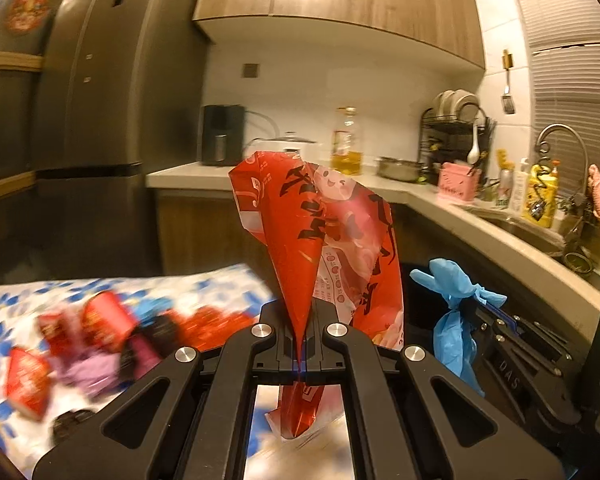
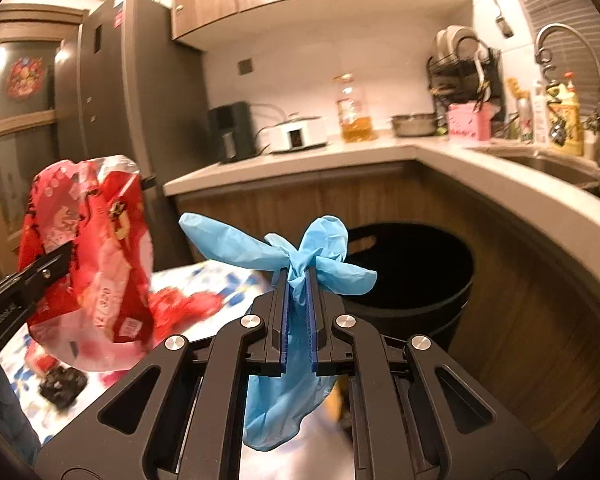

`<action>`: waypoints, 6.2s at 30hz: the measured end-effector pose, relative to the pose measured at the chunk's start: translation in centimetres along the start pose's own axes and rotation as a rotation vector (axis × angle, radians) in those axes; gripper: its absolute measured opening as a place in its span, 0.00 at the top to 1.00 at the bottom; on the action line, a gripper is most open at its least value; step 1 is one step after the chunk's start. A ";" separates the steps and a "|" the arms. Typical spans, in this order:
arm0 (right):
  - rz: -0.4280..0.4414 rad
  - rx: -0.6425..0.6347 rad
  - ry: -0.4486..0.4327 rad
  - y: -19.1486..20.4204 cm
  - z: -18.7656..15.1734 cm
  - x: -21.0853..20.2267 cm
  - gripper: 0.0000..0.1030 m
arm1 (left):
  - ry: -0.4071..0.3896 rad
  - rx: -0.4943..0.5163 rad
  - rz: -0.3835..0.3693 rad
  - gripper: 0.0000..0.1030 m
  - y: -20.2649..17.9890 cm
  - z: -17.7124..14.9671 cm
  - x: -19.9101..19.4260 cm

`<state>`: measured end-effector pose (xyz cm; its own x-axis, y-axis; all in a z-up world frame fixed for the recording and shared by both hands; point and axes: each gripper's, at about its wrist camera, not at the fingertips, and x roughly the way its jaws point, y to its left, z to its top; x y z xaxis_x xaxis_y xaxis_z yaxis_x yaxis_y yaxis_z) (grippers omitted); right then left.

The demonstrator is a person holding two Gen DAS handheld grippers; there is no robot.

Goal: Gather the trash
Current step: 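Carry the red bag and blue glove over the black bin, then open both grippers to drop the bag and glove into the bin, then move both grippers back over the table trash, then grasp the black plastic bag with the left gripper while the right grasps the pink bag, then carry the black bag and pink bag over the black bin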

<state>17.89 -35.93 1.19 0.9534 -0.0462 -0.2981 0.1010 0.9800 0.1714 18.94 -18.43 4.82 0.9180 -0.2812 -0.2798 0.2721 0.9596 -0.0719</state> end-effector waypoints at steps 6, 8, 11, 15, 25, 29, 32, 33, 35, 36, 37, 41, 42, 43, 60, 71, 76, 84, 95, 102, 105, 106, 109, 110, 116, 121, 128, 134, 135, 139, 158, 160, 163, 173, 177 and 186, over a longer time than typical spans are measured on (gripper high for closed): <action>-0.056 0.020 -0.057 -4.3 3.1 1.5 0.93 | -0.013 0.009 -0.085 1.00 -4.7 1.3 4.4; -0.074 0.032 -0.063 -5.8 4.1 2.5 0.93 | -0.006 0.011 -0.107 1.00 -5.6 1.4 5.8; -0.087 0.046 -0.068 -7.4 4.9 3.7 0.93 | 0.010 0.019 -0.135 1.00 -7.0 1.4 7.9; -0.093 0.038 -0.071 -8.4 5.3 5.1 0.92 | 0.033 0.021 -0.160 1.00 -8.5 1.0 10.5; -0.111 0.031 -0.062 -9.7 5.3 7.2 0.92 | 0.089 0.038 -0.199 1.00 -10.3 -0.3 15.3; -0.113 0.036 -0.058 -10.3 5.3 8.1 0.91 | 0.108 0.038 -0.210 0.99 -10.5 -0.8 16.4; -0.116 0.038 -0.054 -10.7 5.5 8.6 0.91 | 0.114 0.026 -0.219 0.88 -10.3 -1.1 16.9; -0.118 0.042 -0.052 -10.9 5.4 8.8 0.90 | 0.119 0.027 -0.215 0.81 -10.3 -1.2 17.2; -0.119 0.045 -0.047 -11.1 5.4 9.1 0.88 | 0.121 0.027 -0.213 0.72 -10.2 -1.3 17.4; -0.123 0.047 -0.043 -11.2 5.4 9.3 0.86 | 0.116 0.023 -0.213 0.65 -10.1 -1.4 17.3; -0.126 0.048 -0.040 -11.3 5.3 9.4 0.85 | 0.114 0.018 -0.216 0.60 -9.9 -1.5 17.3; -0.131 0.059 -0.024 -11.6 5.0 9.9 0.72 | 0.115 0.002 -0.225 0.41 -9.4 -1.6 17.2; -0.132 0.061 -0.021 -11.6 4.9 10.0 0.69 | 0.112 0.007 -0.217 0.38 -9.4 -1.6 17.2; -0.134 0.061 -0.019 -11.7 4.9 10.0 0.67 | 0.112 0.009 -0.214 0.36 -9.3 -1.7 17.2; -0.183 0.035 -0.005 -9.8 3.4 7.7 0.29 | 0.096 -0.009 -0.063 0.14 -6.5 -2.6 12.9; -0.241 -0.009 -0.013 -7.5 2.4 4.3 0.22 | 0.072 -0.021 -0.010 0.06 -4.1 -2.7 8.6; -0.268 -0.018 -0.036 -6.4 1.9 2.1 0.22 | 0.063 -0.022 0.009 0.06 -3.2 -3.1 6.5; -0.283 -0.046 -0.047 -4.1 0.5 -1.0 0.21 | 0.063 0.002 0.058 0.06 -1.8 -4.4 3.8; -0.232 -0.048 -0.039 -1.2 -1.3 -3.9 0.21 | 0.069 -0.010 0.126 0.06 0.9 -5.9 -0.3; -0.191 -0.063 -0.049 1.3 -2.2 -5.7 0.21 | 0.055 -0.031 0.153 0.06 2.7 -6.3 -2.7; -0.178 -0.072 -0.048 2.1 -2.5 -6.0 0.21 | 0.049 -0.036 0.172 0.06 3.6 -6.6 -3.6; -0.173 -0.074 -0.049 2.5 -2.6 -6.2 0.21 | 0.048 -0.035 0.181 0.06 4.0 -6.8 -3.9; -0.153 -0.084 -0.048 3.6 -3.2 -6.4 0.21 | 0.042 -0.027 0.227 0.06 5.3 -7.5 -5.0; -0.145 -0.087 -0.048 4.1 -3.4 -6.4 0.21 | 0.042 -0.029 0.248 0.06 6.0 -7.9 -5.4; -0.079 -0.104 -0.042 6.6 -4.6 -5.8 0.21 | 0.058 -0.041 0.369 0.06 10.2 -9.8 -6.9; -0.015 -0.141 -0.027 9.5 -6.2 -4.9 0.21 | 0.123 -0.079 0.471 0.06 14.9 -11.7 -7.4; 0.060 -0.186 0.012 13.2 -7.9 -3.1 0.21 | 0.225 -0.126 0.488 0.10 18.1 -12.8 -6.2; 0.105 -0.211 0.005 15.7 -8.3 -1.5 0.21 | 0.346 -0.159 0.441 0.37 19.2 -14.1 -3.9; 0.117 -0.215 0.003 16.1 -8.4 -1.1 0.21 | 0.366 -0.164 0.425 0.43 19.3 -14.3 -3.6; 0.173 -0.226 0.033 17.6 -8.8 0.9 0.21 | 0.386 -0.189 0.403 0.53 19.8 -14.9 -3.2; 0.248 -0.342 0.169 22.1 -11.8 5.8 0.86 | 0.305 -0.212 0.330 0.67 19.9 -14.4 -5.8; 0.254 -0.340 0.164 21.7 -11.7 5.4 0.92 | 0.298 -0.211 0.334 0.67 20.1 -14.2 -6.0; 0.269 -0.320 0.153 20.9 -11.5 4.3 0.96 | 0.285 -0.210 0.339 0.67 20.1 -13.7 -6.4; 0.286 -0.237 0.067 17.6 -8.5 -0.2 0.97 | 0.236 -0.181 0.325 0.67 17.9 -11.9 -7.2; 0.268 -0.216 0.050 15.7 -7.6 -1.1 0.97 | 0.218 -0.162 0.308 0.67 16.3 -10.9 -6.8; 0.198 -0.158 -0.002 10.5 -5.2 -2.1 0.97 | 0.166 -0.095 0.235 0.67 11.1 -7.9 -4.5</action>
<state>15.44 -24.53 -1.31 0.9509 0.1493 -0.2712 -0.1331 0.9881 0.0771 15.54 -6.45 -2.26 0.8905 -0.0537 -0.4518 0.0226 0.9970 -0.0739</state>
